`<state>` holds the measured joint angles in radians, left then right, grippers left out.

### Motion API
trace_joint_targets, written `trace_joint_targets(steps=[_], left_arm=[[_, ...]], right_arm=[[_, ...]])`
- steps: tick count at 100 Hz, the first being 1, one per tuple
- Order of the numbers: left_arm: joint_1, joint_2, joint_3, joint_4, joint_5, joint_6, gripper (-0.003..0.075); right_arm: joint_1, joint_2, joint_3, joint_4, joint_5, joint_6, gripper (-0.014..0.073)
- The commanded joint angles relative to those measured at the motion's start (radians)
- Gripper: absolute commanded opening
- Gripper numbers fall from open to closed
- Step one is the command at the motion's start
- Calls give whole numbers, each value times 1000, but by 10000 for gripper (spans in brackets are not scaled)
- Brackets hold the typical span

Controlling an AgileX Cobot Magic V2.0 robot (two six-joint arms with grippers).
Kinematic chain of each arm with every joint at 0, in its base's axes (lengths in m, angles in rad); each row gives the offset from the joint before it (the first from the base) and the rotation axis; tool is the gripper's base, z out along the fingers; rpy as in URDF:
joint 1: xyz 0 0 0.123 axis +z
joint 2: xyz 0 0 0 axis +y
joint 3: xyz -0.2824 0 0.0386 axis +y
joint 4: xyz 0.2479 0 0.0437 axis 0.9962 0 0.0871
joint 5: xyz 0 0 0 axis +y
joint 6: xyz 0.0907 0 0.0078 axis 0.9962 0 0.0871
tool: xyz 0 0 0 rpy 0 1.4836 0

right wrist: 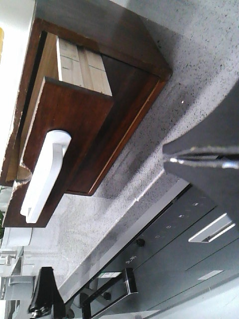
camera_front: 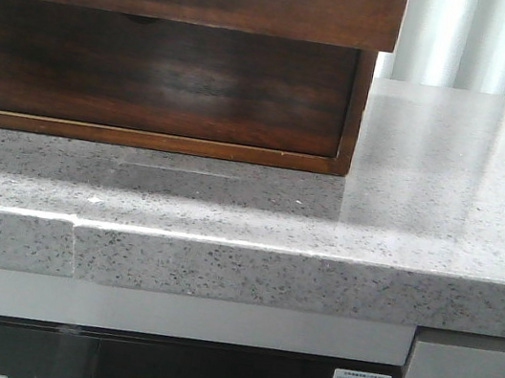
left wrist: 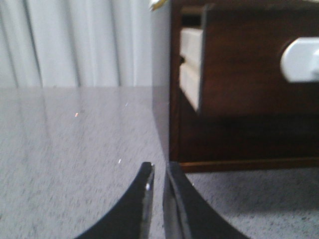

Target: Put scissors in drawer with both arms

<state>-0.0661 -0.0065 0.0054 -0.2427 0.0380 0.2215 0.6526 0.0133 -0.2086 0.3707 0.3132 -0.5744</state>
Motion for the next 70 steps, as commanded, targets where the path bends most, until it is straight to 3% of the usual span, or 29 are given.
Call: trace_joint_targets(steps=[1, 34, 45, 70], left_arm=[[25, -32, 14, 104, -100, -147, 3], [100, -32, 16, 203, -38, -227, 3], [100, -32, 16, 257, 42, -307, 3], [100, -32, 16, 201, 253, -313, 4]], right_arm=[[-7, 12, -23, 10, -72, 0, -106], [-7, 12, -23, 10, -72, 0, -106], [-7, 12, -23, 10, -72, 0, -106], [-7, 12, -23, 10, -72, 0, -106]])
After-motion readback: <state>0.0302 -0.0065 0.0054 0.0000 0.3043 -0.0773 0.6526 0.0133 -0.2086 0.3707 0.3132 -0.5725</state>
